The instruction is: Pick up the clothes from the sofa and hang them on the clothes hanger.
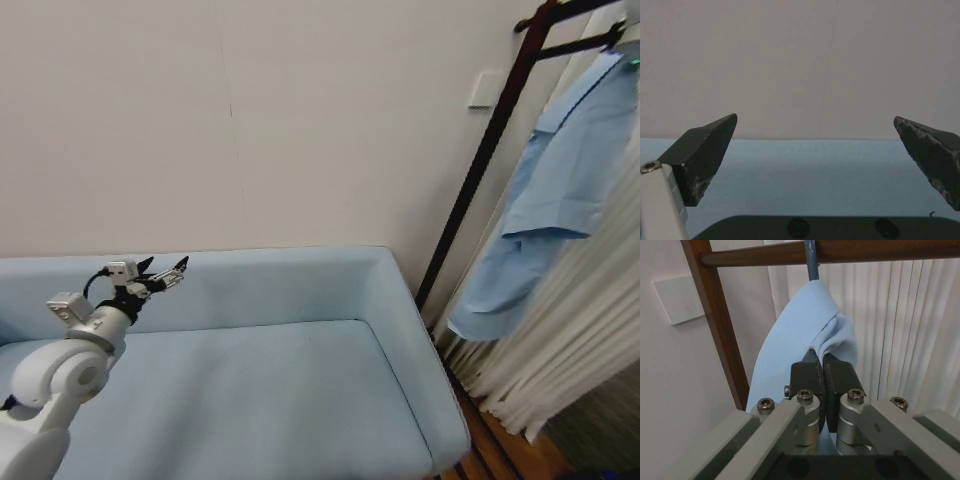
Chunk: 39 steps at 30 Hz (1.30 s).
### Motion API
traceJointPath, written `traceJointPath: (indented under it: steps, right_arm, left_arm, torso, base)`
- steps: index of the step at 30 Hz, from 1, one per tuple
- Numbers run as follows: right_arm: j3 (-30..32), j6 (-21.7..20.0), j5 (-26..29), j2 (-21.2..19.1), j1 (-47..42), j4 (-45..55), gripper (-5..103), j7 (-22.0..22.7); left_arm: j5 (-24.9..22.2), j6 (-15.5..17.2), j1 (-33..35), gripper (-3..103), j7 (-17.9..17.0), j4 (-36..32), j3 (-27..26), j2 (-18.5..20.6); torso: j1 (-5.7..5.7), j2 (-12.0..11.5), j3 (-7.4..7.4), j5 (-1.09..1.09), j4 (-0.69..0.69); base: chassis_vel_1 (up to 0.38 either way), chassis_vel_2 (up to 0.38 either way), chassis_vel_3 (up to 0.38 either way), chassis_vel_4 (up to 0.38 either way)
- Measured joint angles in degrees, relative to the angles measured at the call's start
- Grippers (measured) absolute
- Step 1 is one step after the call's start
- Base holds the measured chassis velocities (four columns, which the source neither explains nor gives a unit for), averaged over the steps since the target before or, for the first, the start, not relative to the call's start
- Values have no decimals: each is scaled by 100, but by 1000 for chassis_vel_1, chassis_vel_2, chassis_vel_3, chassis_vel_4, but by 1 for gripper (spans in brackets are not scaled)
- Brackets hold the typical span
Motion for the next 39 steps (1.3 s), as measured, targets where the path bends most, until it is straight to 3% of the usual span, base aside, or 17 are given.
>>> traceJointPath:
  steps: [27, 30, 32, 36, 39]
  right_arm:
    - [361, -29, -220, -286, -406, 56, -1, -29]
    - [365, -37, -212, -291, -403, 76, 15, -21]
    - [365, -38, -204, -298, -394, 91, 15, -19]
    - [364, -68, -119, -373, -331, 208, 36, -3]
    - [349, -89, -87, -417, -294, 285, 42, 9]
  left_arm:
    - [73, -85, -223, 100, 12, -49, 159, 87]
    - [73, -85, -220, 100, 11, -55, 158, 77]
    - [74, -85, -219, 100, 9, -55, 157, 73]
    - [79, -86, -230, 100, 5, -55, 157, 44]
    - [82, -92, -229, 100, 4, -59, 156, 30]
  torso:
    - [0, 0, 0, 1, -1]
    - [0, 0, -1, 1, -1]
    - [0, 0, 0, 1, 0]
    - [0, 0, -1, 1, -1]
    - [0, 0, -1, 1, -1]
  base:
    - [0, 0, 0, 0]
    - [0, 0, 0, 0]
    - [0, 0, 0, 0]
    - [0, 0, 0, 0]
    - [0, 0, 0, 0]
